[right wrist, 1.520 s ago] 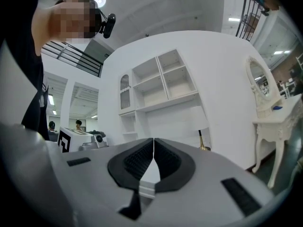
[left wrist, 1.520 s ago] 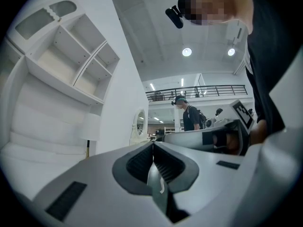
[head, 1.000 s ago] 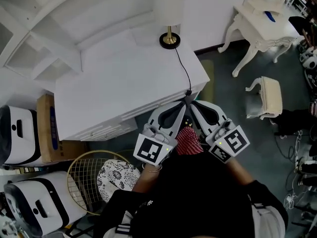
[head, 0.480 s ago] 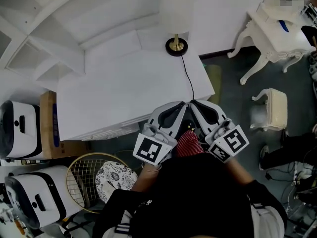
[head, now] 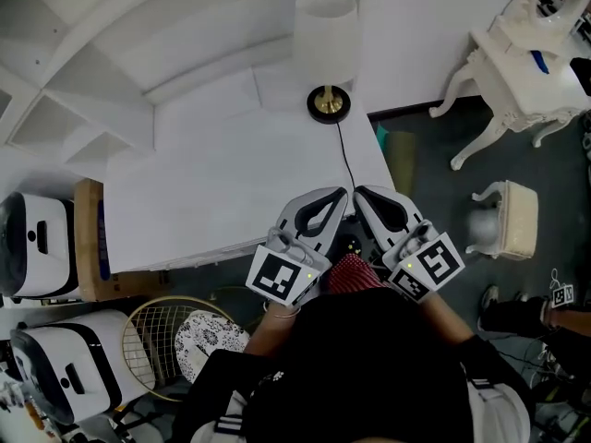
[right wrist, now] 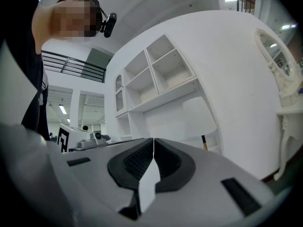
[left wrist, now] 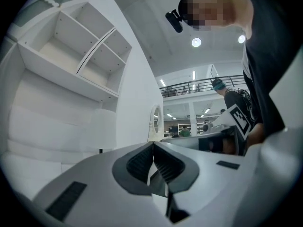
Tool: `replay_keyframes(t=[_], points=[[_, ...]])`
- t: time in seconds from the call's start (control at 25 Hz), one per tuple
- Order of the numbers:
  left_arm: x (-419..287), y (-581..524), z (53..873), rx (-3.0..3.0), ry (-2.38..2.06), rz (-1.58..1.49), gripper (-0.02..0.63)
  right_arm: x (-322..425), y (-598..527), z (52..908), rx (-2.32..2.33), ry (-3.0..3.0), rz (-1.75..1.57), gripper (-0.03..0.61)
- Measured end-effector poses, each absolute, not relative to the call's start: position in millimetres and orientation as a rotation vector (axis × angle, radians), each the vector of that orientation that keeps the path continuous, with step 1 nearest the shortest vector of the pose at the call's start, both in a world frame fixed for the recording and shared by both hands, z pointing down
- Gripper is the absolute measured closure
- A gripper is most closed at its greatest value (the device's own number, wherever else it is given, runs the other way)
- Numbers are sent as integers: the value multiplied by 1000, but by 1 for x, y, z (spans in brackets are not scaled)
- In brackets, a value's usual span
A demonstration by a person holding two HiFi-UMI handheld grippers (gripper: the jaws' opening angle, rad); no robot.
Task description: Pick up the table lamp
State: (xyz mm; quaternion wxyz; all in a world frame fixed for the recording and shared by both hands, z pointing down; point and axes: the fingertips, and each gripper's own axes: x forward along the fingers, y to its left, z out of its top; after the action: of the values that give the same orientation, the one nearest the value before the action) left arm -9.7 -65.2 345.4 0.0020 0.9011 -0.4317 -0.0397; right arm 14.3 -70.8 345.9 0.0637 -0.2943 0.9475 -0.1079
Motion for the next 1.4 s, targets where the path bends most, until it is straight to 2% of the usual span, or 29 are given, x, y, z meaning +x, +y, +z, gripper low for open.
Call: replay_keyframes(t=[1.4], points=[[-3, -197, 354, 2777, -1514, -62, 601, 16, -200, 359, -716, 2937, -325, 561]])
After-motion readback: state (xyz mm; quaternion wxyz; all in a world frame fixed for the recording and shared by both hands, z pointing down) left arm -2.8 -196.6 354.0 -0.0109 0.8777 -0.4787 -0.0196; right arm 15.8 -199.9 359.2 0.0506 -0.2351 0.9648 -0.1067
